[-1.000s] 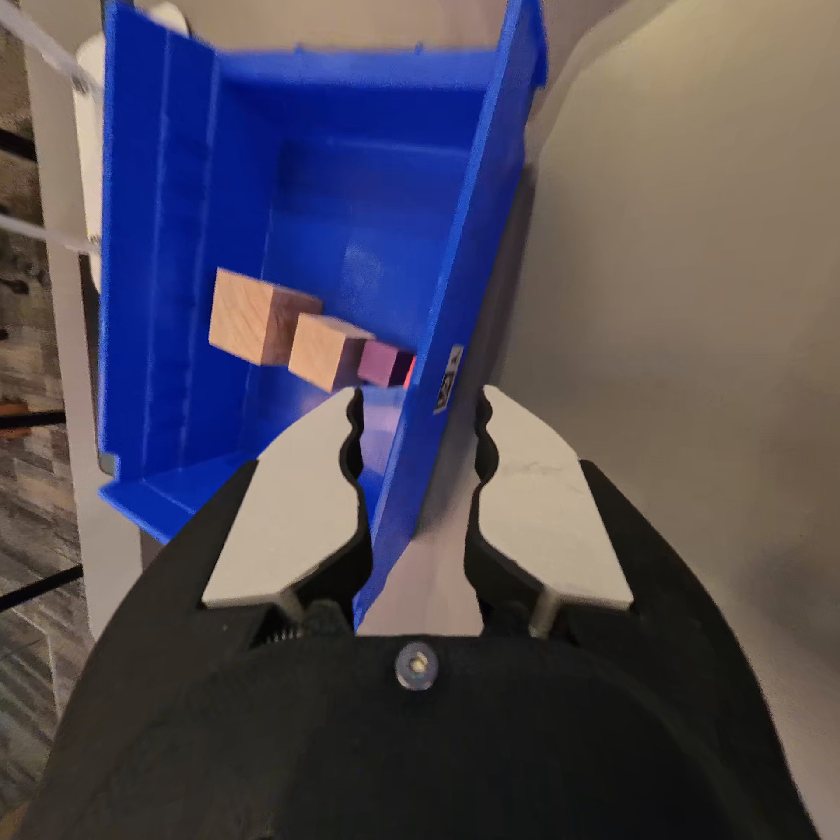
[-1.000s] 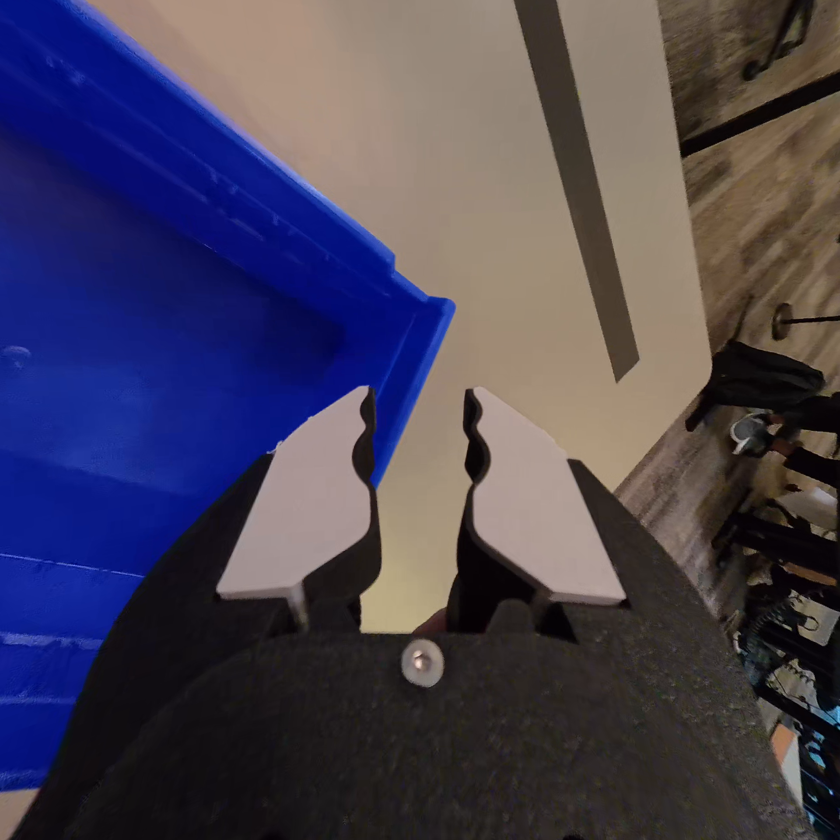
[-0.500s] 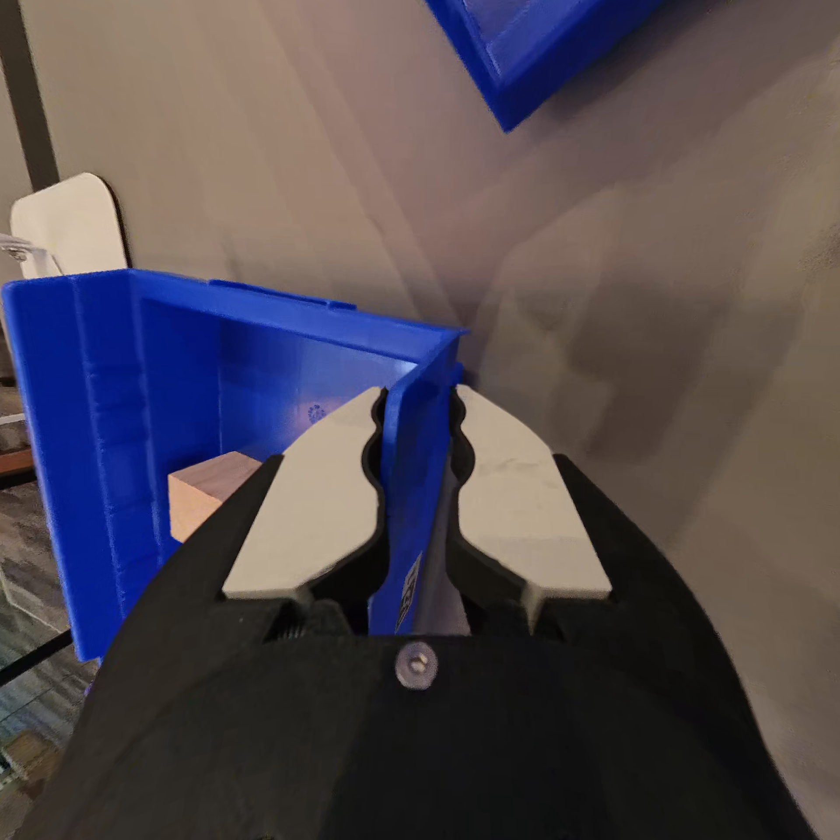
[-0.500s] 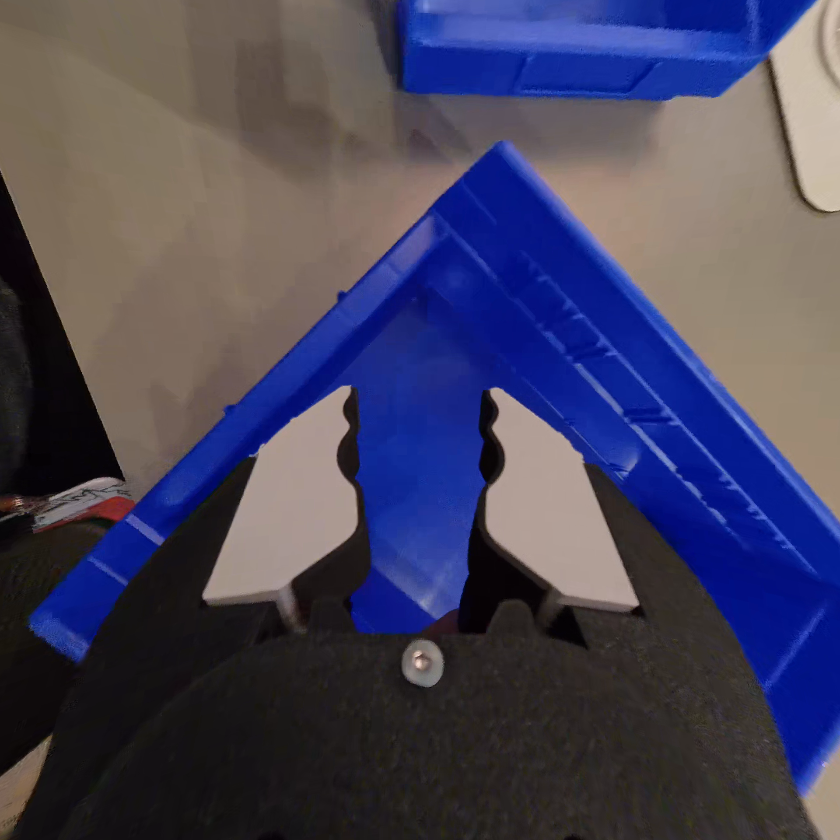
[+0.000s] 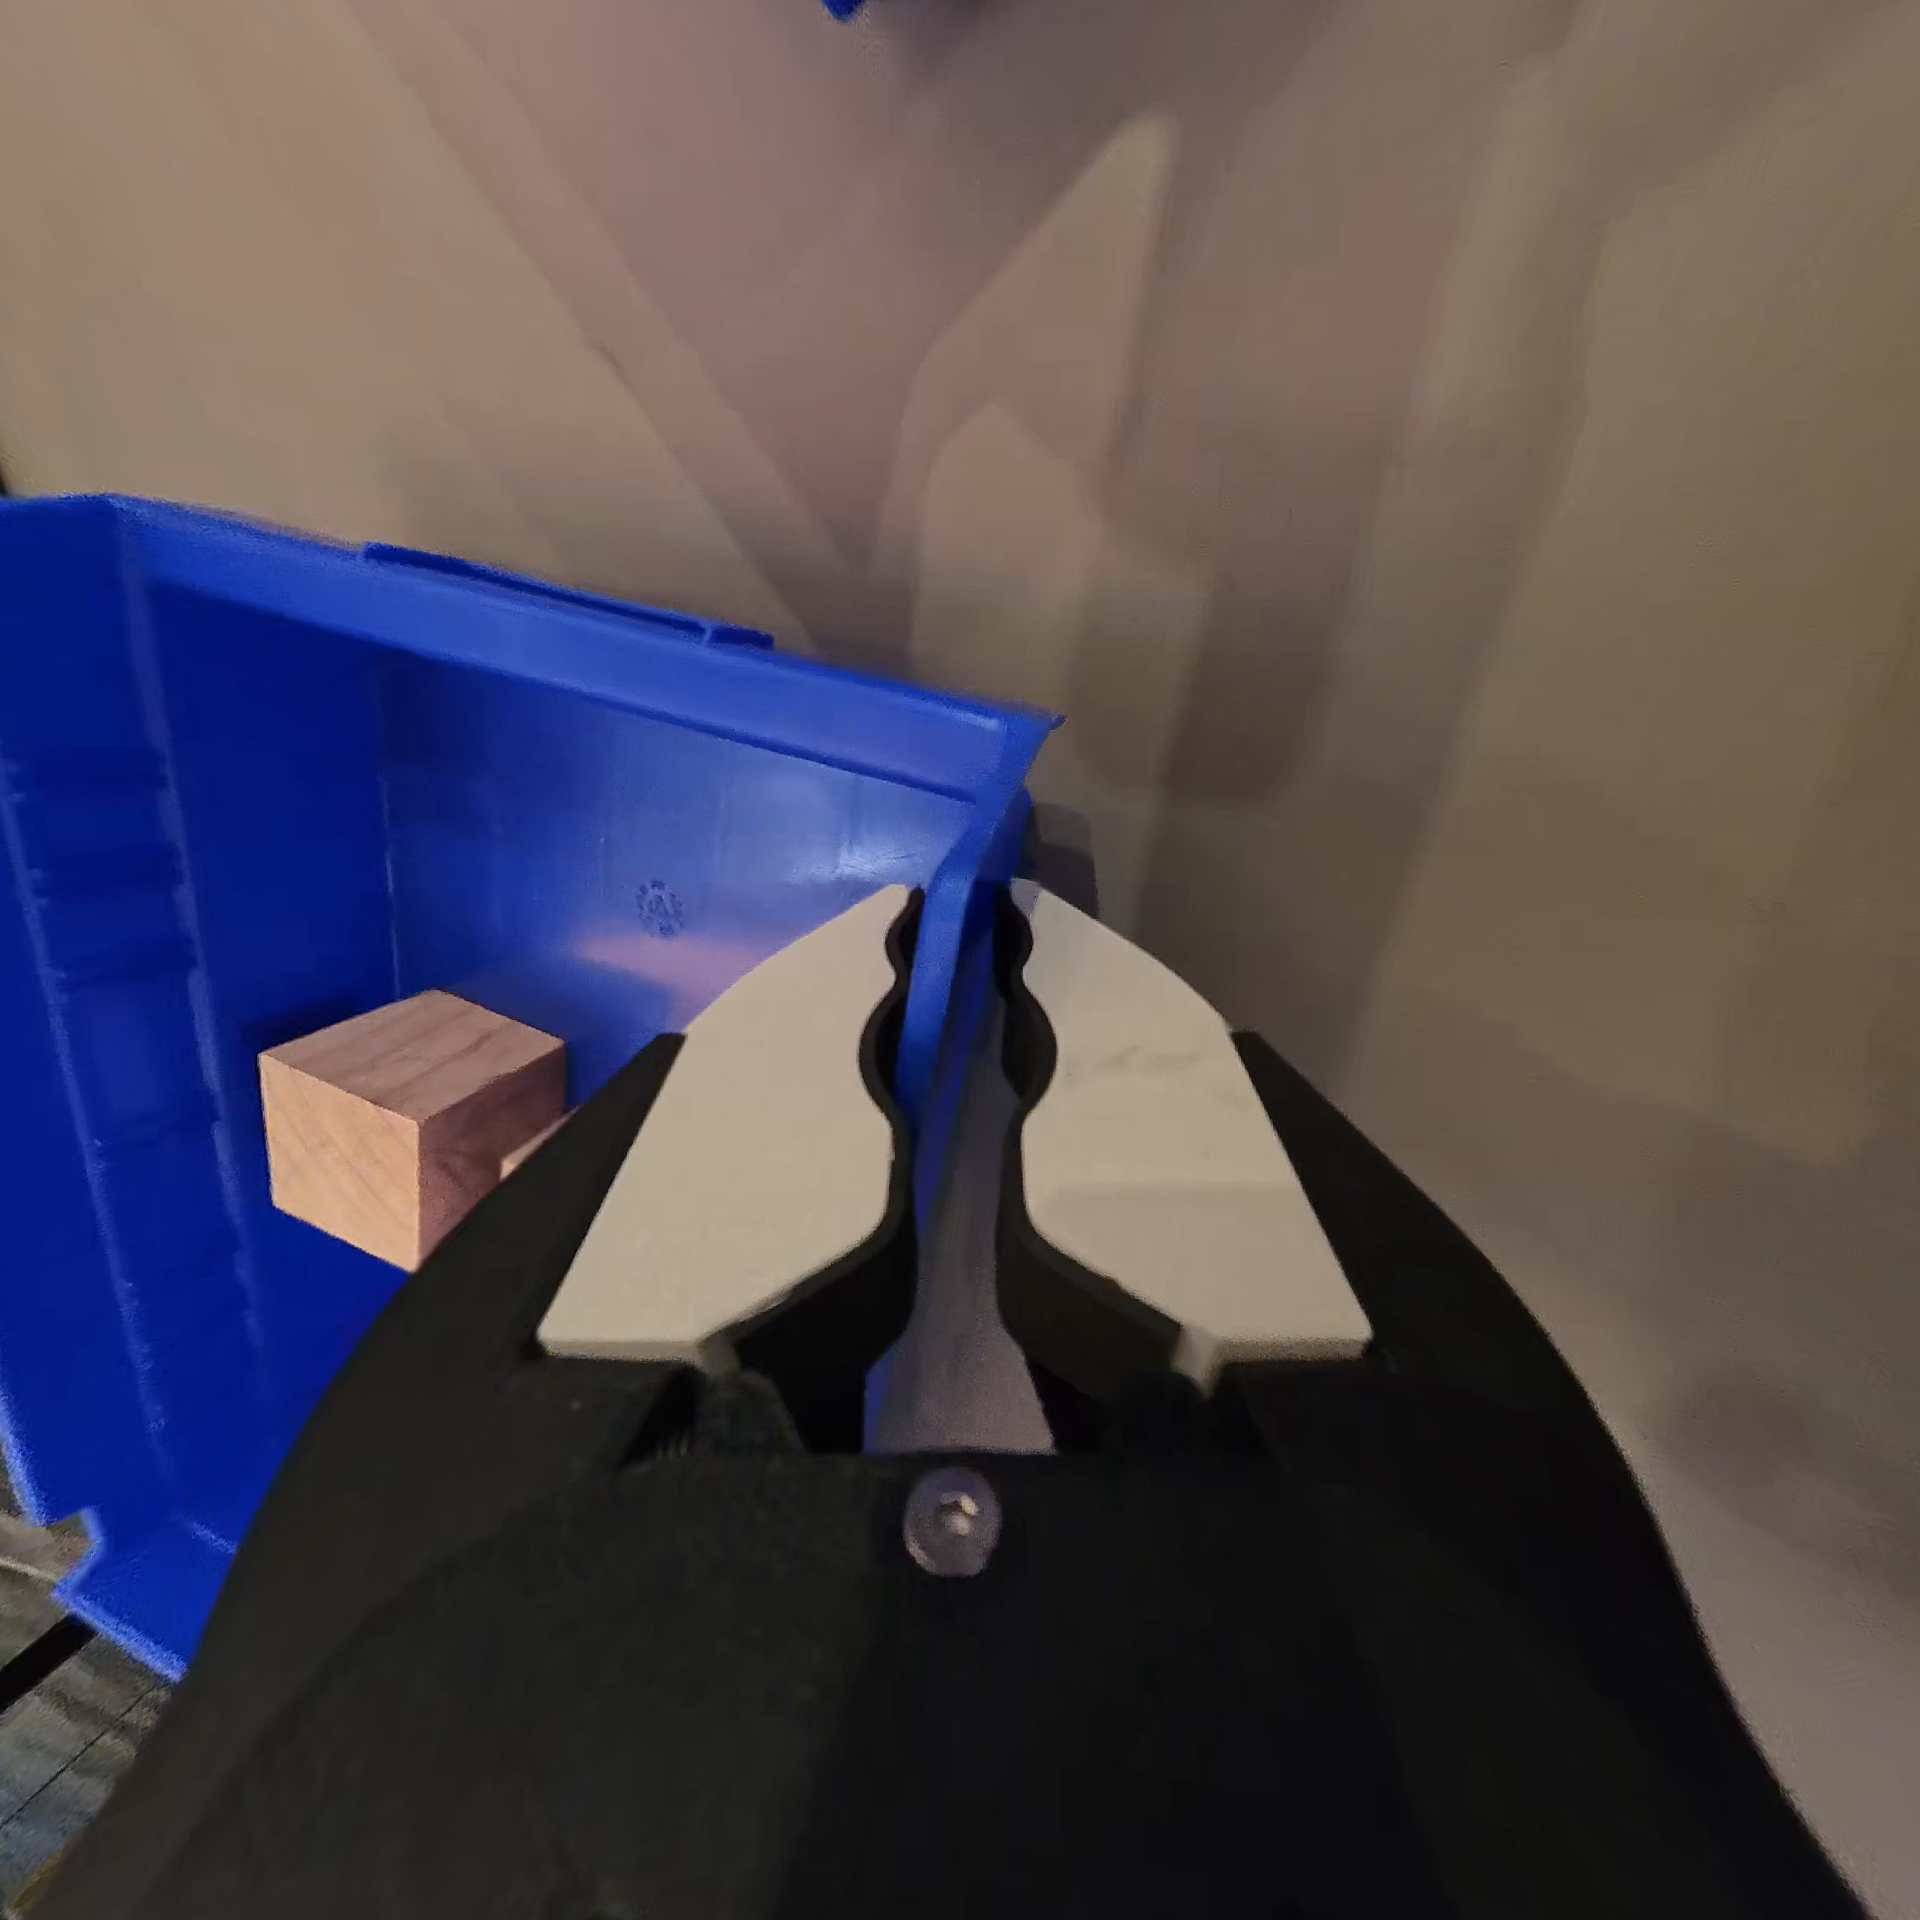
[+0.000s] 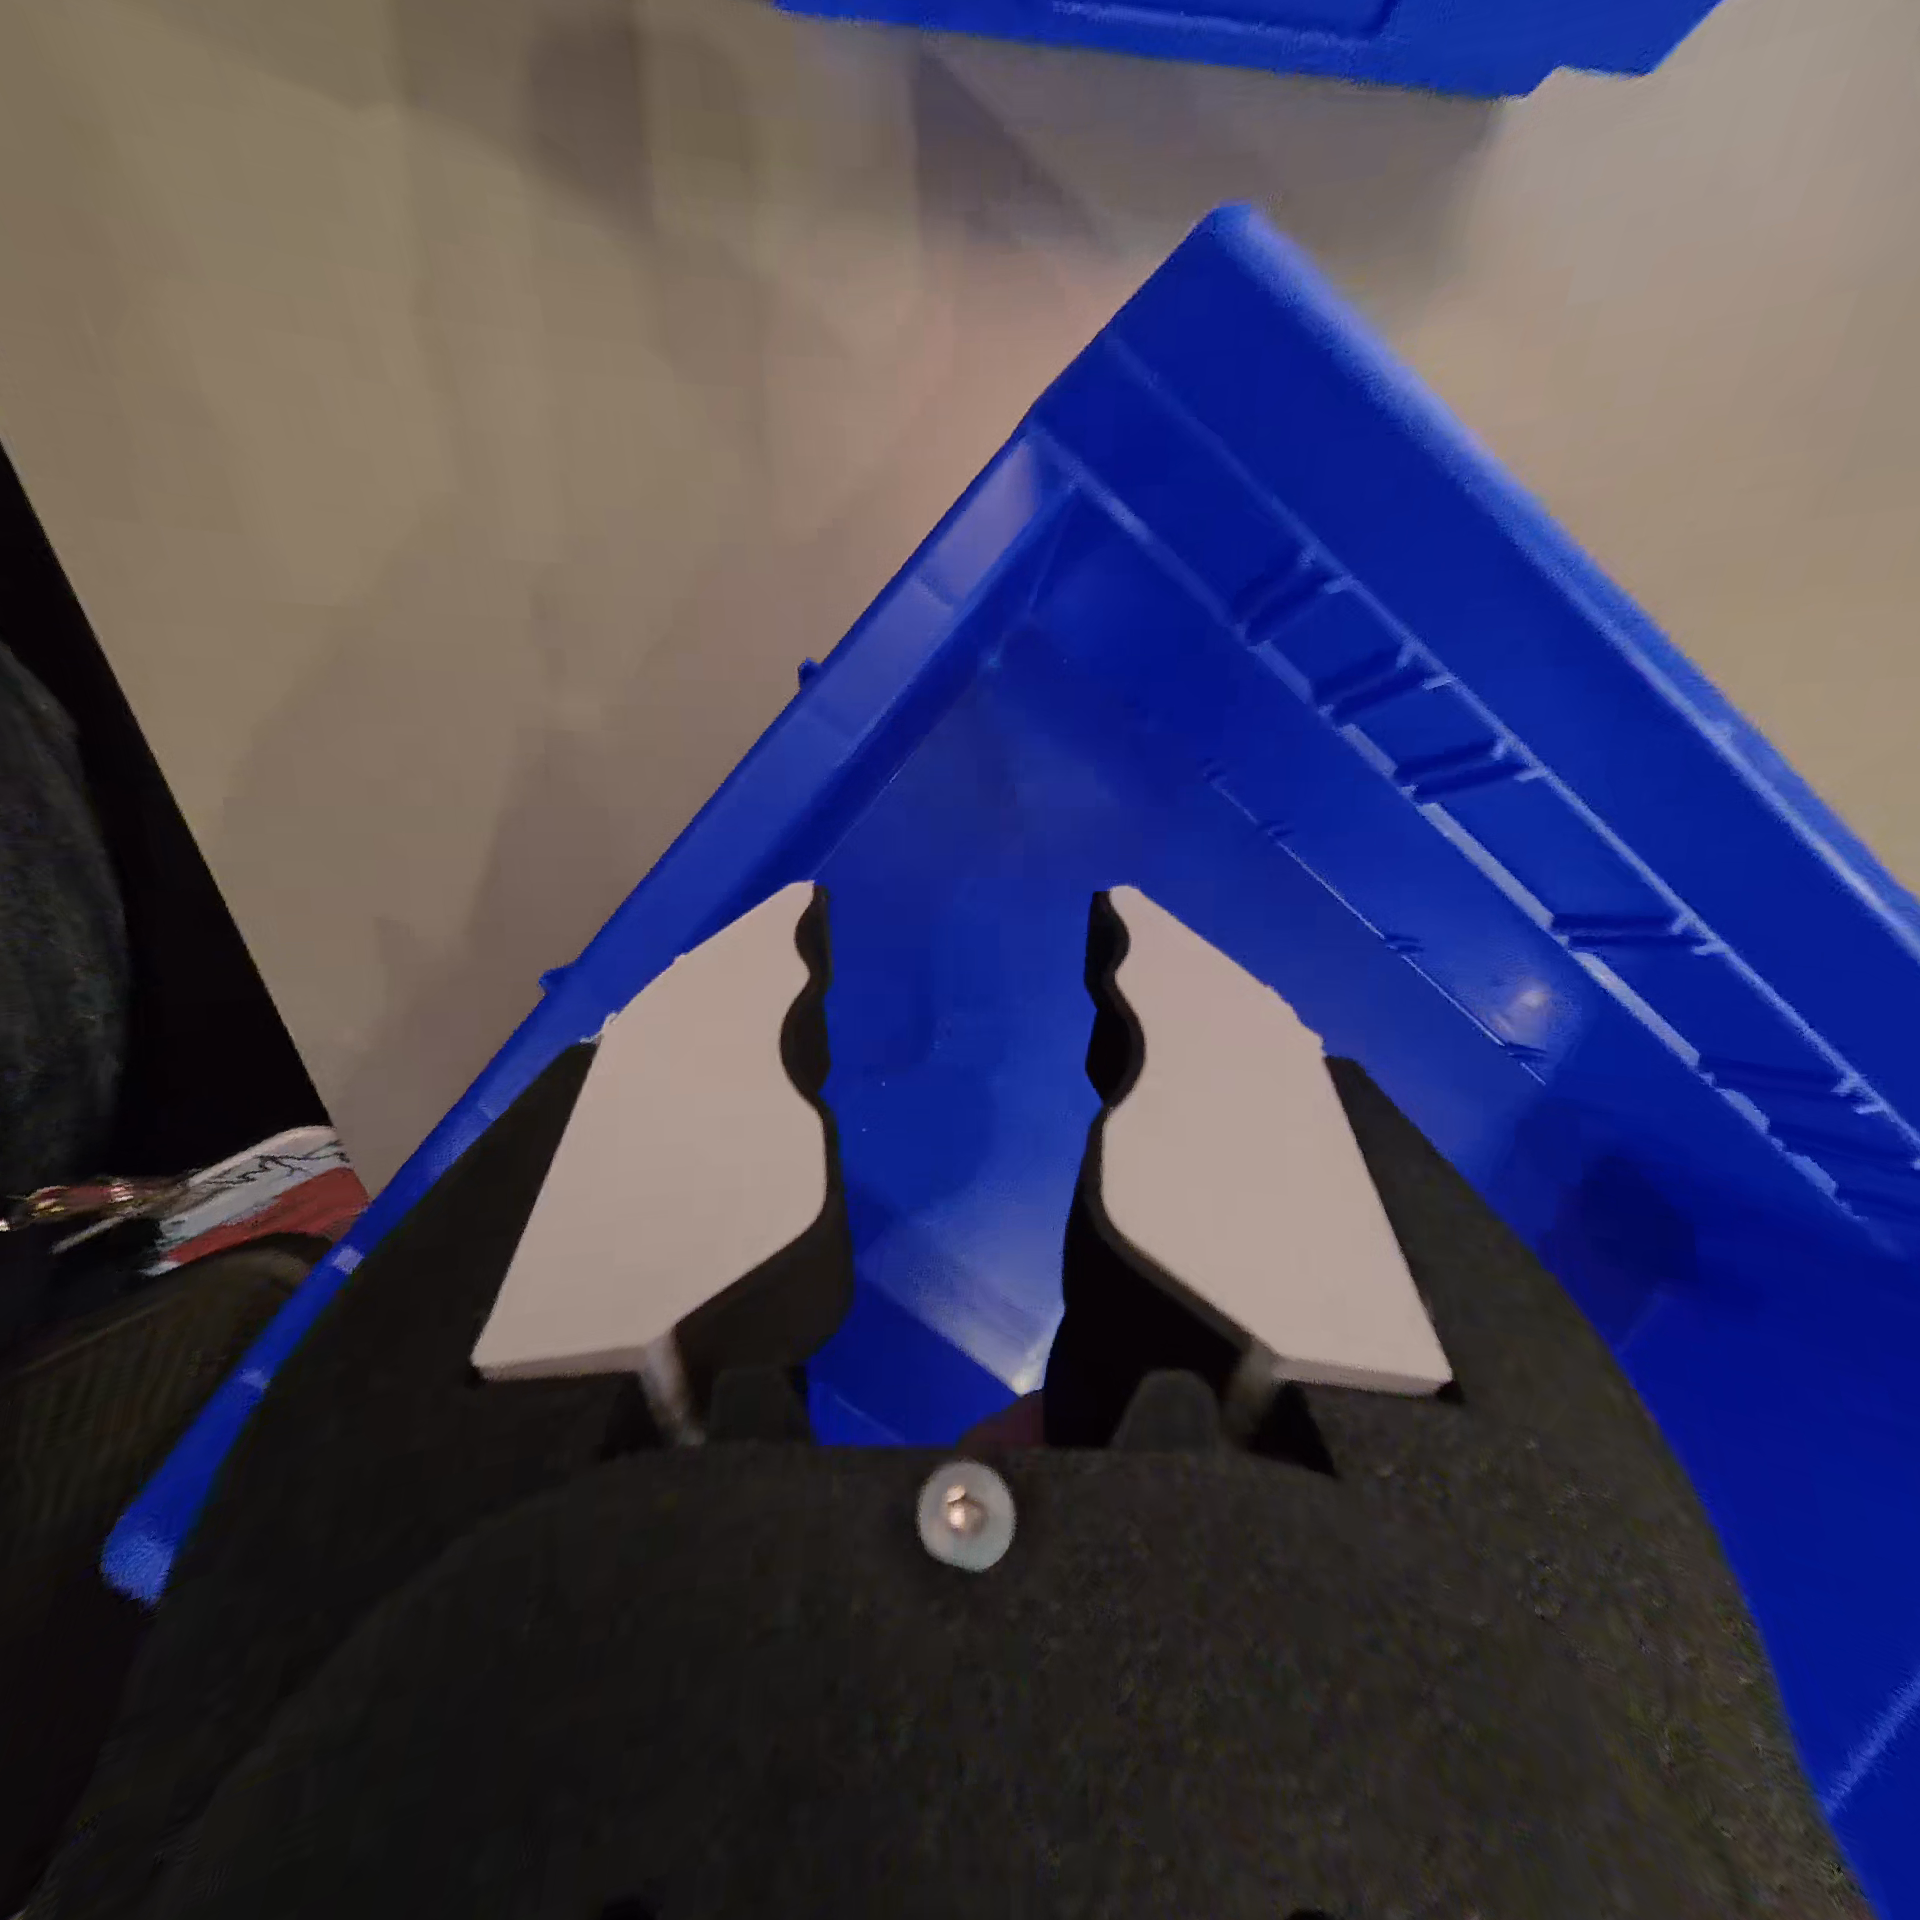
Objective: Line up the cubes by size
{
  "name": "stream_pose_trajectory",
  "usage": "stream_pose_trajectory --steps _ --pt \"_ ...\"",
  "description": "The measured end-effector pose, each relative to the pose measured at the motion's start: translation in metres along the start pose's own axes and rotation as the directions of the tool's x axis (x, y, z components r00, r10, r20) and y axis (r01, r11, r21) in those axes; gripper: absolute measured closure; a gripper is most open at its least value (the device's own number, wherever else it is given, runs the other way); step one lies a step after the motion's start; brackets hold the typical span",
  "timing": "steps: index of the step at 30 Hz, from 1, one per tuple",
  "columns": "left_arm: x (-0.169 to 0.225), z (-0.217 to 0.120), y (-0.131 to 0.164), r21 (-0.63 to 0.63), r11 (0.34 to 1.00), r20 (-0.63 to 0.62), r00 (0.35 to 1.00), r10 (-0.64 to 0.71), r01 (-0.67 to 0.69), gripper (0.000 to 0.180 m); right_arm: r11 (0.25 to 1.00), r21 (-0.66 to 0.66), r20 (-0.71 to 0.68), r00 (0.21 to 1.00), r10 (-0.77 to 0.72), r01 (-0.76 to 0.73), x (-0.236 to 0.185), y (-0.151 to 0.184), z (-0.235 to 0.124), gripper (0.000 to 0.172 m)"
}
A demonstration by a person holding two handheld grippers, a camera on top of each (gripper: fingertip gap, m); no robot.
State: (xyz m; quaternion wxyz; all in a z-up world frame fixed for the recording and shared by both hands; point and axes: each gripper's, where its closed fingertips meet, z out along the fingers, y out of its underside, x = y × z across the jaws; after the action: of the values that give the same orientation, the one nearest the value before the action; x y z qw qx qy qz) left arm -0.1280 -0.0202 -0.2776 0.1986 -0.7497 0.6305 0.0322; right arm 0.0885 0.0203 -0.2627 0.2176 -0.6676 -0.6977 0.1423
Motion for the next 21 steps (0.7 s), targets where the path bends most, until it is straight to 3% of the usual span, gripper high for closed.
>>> stream_pose_trajectory --steps 8,14,21 --pt "0.036 -0.017 0.035 -0.043 0.997 -0.092 0.994 0.062 -0.066 0.170 0.994 0.103 0.117 0.993 0.028 -0.040 -0.035 -0.027 -0.015 0.125" --pt "0.052 -0.028 0.064 -0.095 0.994 -0.153 0.987 0.039 -0.054 0.167 0.993 -0.076 0.060 0.995 -0.082 0.087 -0.047 -0.012 0.009 0.127" --pt "0.037 -0.051 0.078 -0.114 0.984 -0.069 0.987 -0.147 0.139 0.126 0.976 -0.164 0.047 0.990 -0.136 0.142 -0.043 -0.001 0.021 0.135"
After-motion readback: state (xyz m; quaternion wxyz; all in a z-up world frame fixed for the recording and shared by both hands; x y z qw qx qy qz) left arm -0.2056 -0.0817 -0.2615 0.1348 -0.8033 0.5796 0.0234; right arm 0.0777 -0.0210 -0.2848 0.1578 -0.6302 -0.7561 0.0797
